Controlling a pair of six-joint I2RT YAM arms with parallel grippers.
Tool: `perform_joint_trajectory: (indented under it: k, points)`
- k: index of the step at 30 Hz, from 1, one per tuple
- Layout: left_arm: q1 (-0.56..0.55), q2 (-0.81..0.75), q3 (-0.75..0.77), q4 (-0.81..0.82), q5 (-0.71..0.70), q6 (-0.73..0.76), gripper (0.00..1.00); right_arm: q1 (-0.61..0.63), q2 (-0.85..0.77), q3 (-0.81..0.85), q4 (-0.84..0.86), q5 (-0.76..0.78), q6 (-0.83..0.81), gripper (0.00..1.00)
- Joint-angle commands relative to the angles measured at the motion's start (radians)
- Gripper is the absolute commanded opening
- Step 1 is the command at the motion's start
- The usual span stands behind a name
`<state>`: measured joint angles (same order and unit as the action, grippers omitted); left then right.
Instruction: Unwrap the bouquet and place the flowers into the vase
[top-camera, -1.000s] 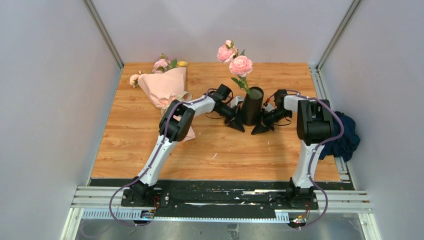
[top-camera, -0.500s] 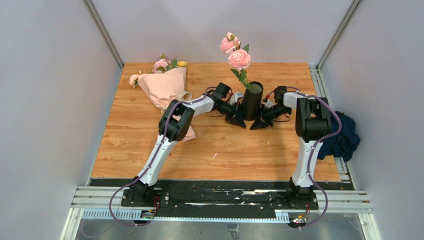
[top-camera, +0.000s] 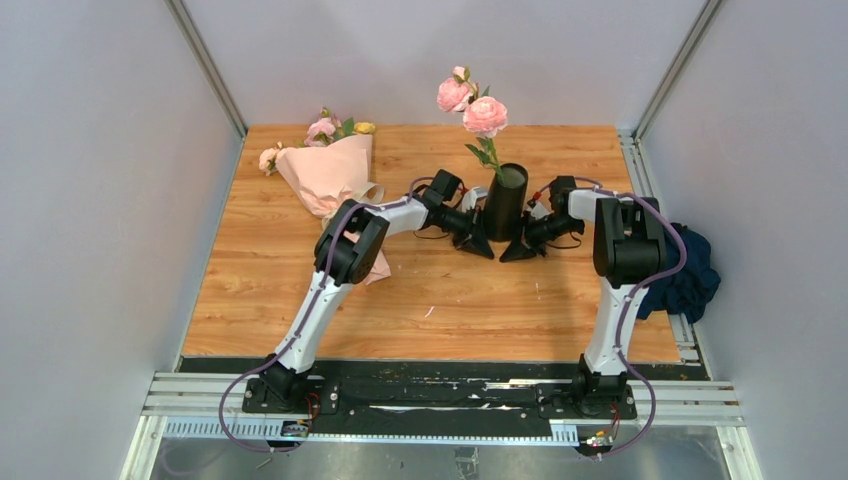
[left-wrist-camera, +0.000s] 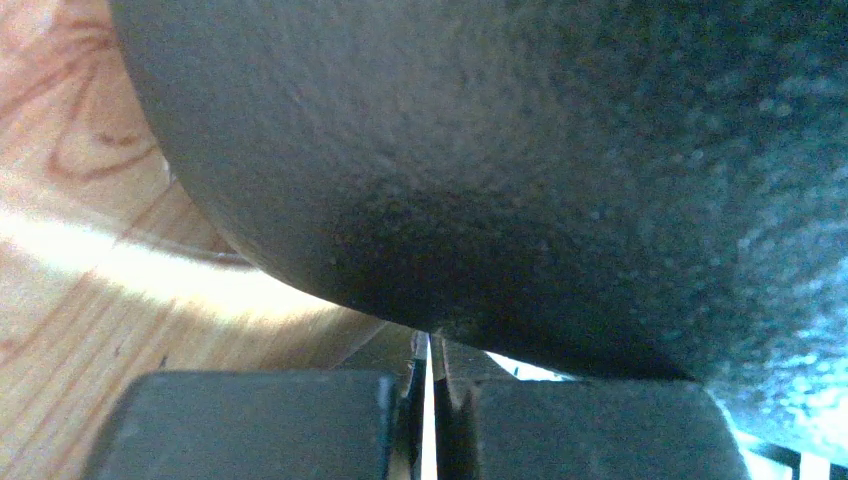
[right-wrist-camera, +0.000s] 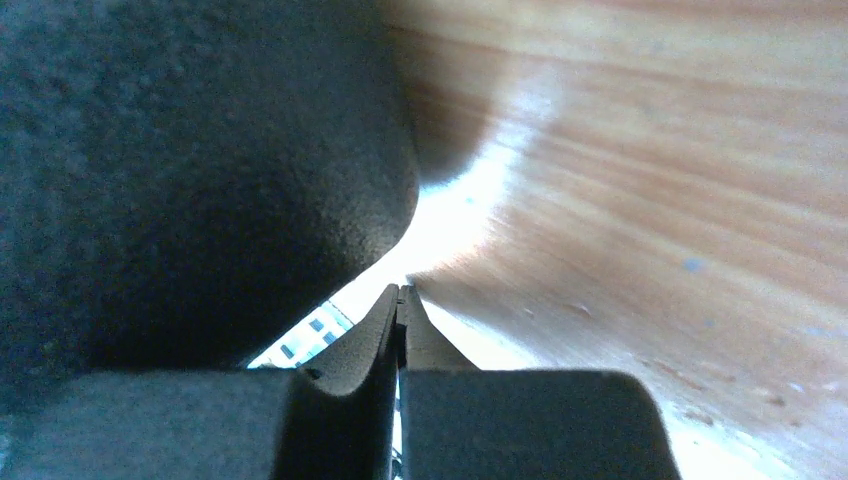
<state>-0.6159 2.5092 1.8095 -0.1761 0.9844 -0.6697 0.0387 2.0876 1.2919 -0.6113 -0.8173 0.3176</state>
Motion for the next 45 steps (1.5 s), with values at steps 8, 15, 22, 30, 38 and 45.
perform_joint_trajectory:
  k: [8, 15, 22, 30, 38, 45]
  points:
    - [-0.006, 0.07, -0.13, 0.171, -0.098, -0.115, 0.0, -0.03, -0.046, -0.079, -0.025, 0.155, 0.001, 0.0]
    - [-0.001, 0.084, -0.148, 0.232, -0.099, -0.175, 0.0, -0.071, -0.076, -0.078, -0.025, 0.157, 0.016, 0.0]
    - [0.008, 0.108, -0.108, 0.25, -0.102, -0.225, 0.0, -0.082, -0.113, -0.057, -0.036, 0.144, 0.03, 0.0]
    - [0.008, 0.15, -0.029, 0.27, -0.094, -0.277, 0.0, -0.087, -0.12, -0.021, -0.062, 0.135, 0.032, 0.0]
    - [0.008, 0.213, 0.072, 0.313, -0.081, -0.353, 0.0, -0.098, -0.111, 0.015, -0.085, 0.129, 0.031, 0.0]
    - [0.007, 0.244, 0.113, 0.393, -0.075, -0.442, 0.0, -0.113, -0.109, 0.044, -0.111, 0.132, 0.024, 0.0]
